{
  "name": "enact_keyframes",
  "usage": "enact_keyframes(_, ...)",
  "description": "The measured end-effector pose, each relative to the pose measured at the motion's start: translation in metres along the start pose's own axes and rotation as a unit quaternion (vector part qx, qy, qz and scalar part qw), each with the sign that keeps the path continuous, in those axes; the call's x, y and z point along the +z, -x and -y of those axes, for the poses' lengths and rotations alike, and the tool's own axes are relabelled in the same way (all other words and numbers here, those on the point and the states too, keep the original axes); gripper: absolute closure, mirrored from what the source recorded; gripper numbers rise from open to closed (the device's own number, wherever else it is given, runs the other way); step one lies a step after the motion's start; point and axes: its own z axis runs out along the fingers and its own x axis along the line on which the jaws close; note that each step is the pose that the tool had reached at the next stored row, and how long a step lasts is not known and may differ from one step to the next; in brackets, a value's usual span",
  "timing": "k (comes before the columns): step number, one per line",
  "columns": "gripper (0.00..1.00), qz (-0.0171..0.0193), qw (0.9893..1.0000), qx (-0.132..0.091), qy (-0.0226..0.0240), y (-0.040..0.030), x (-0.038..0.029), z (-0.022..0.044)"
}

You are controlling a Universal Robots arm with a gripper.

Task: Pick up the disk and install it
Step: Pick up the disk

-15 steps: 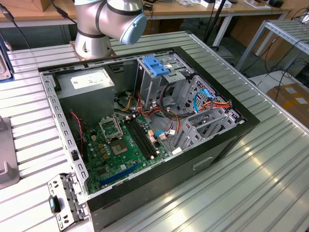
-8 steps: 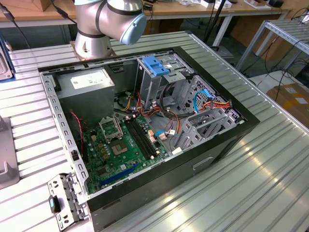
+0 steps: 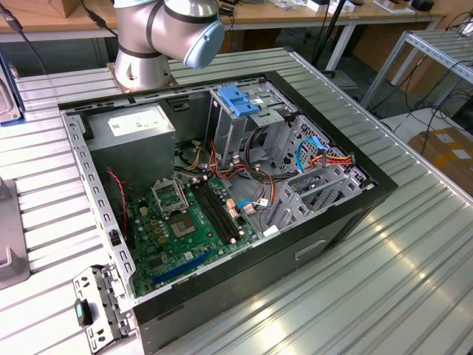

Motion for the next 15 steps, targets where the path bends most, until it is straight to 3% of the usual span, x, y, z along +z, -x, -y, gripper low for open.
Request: enact_keyframes(15, 0.63, 0.0, 1.0, 0.0, 0.0, 0.0003, 0.0003, 0.0047)
